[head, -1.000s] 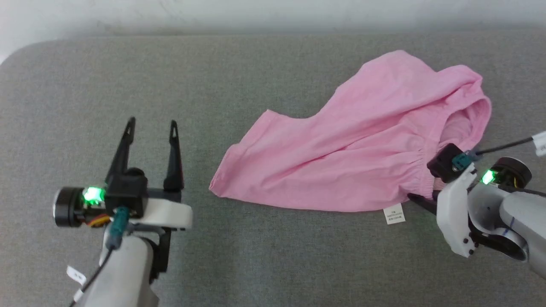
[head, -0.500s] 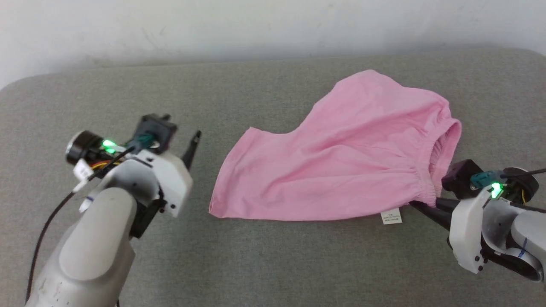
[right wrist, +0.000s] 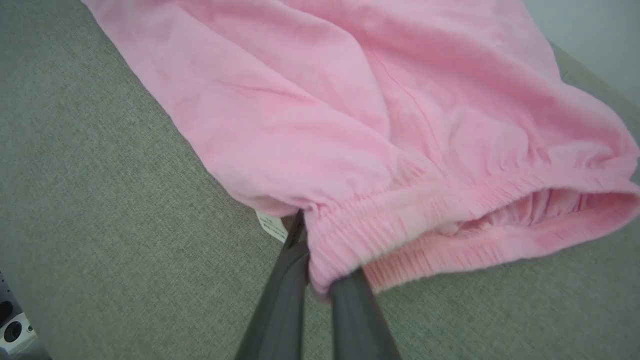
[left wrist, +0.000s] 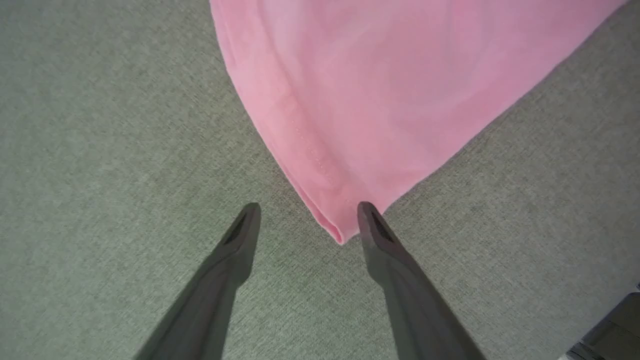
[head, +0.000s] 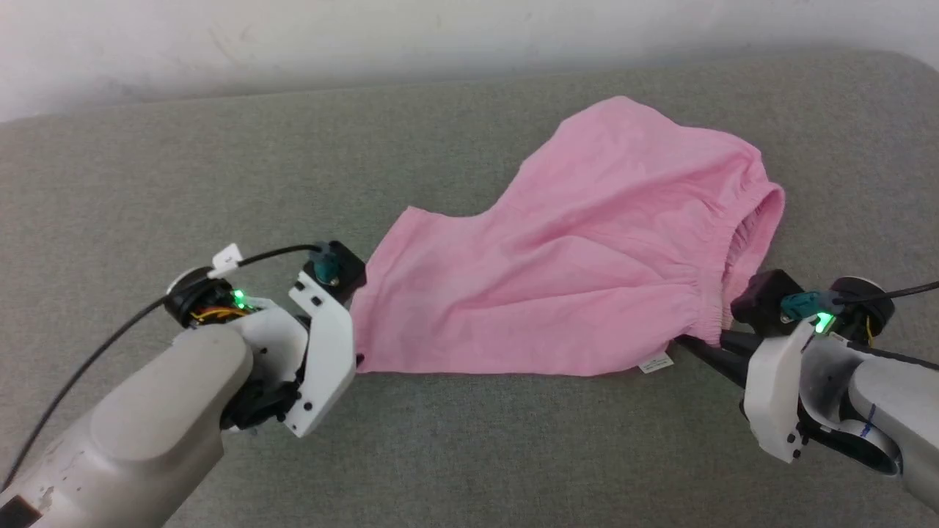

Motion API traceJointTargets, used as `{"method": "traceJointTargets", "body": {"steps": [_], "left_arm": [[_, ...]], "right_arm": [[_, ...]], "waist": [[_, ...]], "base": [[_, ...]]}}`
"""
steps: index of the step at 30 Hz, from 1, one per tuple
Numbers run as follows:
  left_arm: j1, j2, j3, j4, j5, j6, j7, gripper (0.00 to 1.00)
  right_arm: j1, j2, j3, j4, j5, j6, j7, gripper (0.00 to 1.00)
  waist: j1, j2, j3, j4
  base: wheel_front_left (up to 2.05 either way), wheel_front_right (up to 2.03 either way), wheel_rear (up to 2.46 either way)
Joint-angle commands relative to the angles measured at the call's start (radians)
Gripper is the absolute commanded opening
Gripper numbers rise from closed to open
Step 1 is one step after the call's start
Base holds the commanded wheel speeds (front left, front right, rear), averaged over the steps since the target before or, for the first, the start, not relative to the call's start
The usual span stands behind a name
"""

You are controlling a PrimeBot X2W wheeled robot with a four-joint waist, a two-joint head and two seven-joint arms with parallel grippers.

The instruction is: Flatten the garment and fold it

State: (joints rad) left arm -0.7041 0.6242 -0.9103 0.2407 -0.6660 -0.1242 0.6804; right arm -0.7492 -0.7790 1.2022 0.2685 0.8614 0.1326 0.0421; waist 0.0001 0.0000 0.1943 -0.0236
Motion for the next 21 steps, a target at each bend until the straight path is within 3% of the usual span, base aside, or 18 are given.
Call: {"method": "traceJointTargets", "body": {"steps": [1,7,9,10,14,21], "left_arm": [[-0.026,0.0,-0.034,0.014,-0.022,-0.006,0.019,1.0],[-0.085,-0.016,-0.167,0.088,-0.082,-0.006,0.064,1.0],[-0.101,-0.018,-0.208,0.099,-0.108,-0.006,0.065,0.11],[-0.108,-0.018,-0.223,0.103,-0.122,-0.006,0.059,0.0],[-0.128,-0.007,-0.205,0.111,-0.169,-0.006,-0.054,0.0],[-0.145,0.03,-0.035,0.122,-0.282,0.005,-0.28,0.0]], "right_arm": [[-0.001,0.013,-0.001,0.002,-0.006,-0.002,-0.005,0.0],[-0.024,0.039,0.013,0.012,-0.01,-0.002,0.001,0.0],[-0.029,0.046,0.018,0.015,-0.011,-0.002,-0.004,0.0],[-0.035,0.047,0.02,0.015,-0.022,-0.002,-0.016,0.0],[-0.043,0.051,0.012,0.007,-0.039,-0.002,-0.062,0.0],[-0.061,0.013,-0.071,-0.034,-0.058,-0.002,-0.141,0.0]], "waist": [[-0.0001,0.0,0.021,-0.017],[-0.0001,0.0,0.054,-0.042],[-0.0001,0.0,0.056,-0.046],[-0.0001,0.0,0.056,-0.047],[-0.0001,0.0,0.038,-0.054],[-0.0001,0.0,-0.021,-0.043]], "base": [[0.0,0.0,0.0],[0.0,0.0,0.0],[0.0,0.0,0.0],[0.0,0.0,0.0],[0.0,0.0,0.0],[0.0,0.0,0.0]]}}
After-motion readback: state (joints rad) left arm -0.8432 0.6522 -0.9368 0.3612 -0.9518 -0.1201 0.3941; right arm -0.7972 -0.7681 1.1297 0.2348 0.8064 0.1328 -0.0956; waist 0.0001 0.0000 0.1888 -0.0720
